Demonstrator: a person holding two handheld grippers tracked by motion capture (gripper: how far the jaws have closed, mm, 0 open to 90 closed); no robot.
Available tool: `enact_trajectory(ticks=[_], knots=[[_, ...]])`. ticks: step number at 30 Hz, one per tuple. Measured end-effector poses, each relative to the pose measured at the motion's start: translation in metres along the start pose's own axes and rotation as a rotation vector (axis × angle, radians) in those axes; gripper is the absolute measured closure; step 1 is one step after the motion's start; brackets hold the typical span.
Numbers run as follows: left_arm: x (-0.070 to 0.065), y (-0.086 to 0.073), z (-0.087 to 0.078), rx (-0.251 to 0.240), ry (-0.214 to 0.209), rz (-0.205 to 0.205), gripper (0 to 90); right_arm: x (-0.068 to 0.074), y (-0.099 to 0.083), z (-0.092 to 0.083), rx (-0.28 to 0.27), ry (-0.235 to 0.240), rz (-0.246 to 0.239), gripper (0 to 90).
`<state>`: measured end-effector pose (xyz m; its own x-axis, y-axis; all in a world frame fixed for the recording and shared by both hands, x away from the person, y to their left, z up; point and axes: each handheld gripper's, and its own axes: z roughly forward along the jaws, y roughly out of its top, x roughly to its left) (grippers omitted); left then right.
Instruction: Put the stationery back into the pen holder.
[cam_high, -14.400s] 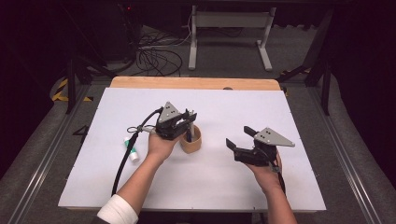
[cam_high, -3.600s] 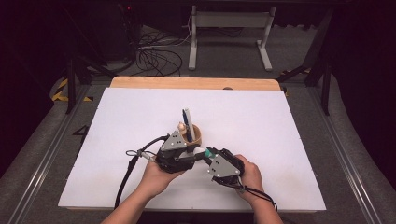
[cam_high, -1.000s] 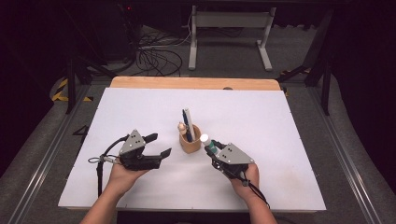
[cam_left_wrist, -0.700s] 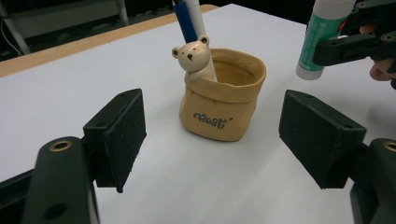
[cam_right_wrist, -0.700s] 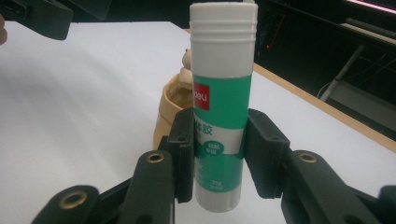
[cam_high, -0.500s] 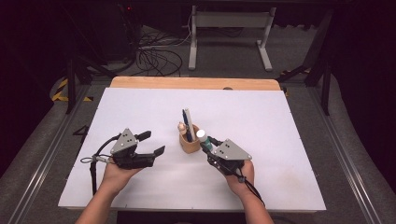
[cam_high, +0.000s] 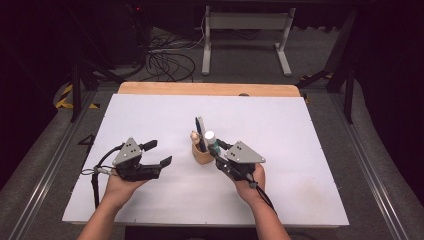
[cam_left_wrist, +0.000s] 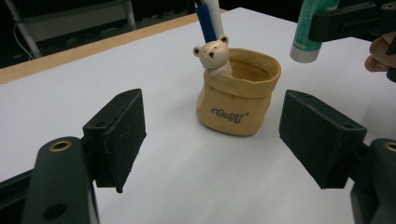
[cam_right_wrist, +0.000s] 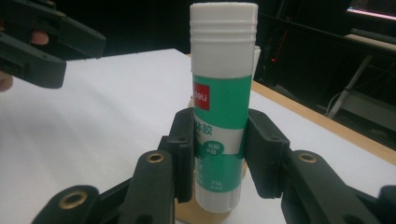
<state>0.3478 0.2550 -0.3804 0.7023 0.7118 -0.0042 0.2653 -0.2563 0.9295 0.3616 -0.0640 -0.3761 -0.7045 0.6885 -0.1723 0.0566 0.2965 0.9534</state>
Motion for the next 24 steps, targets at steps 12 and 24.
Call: enact_trajectory(ticks=[12,24], knots=[[0.005,-0.003,-0.002,0.01,0.013,0.004,23.6,-0.01,-0.001,0.022,-0.065,0.057,0.137,66.1],[0.005,-0.005,-0.005,0.012,0.018,-0.008,23.6,-0.009,-0.012,0.043,-0.051,0.06,0.176,66.1]])
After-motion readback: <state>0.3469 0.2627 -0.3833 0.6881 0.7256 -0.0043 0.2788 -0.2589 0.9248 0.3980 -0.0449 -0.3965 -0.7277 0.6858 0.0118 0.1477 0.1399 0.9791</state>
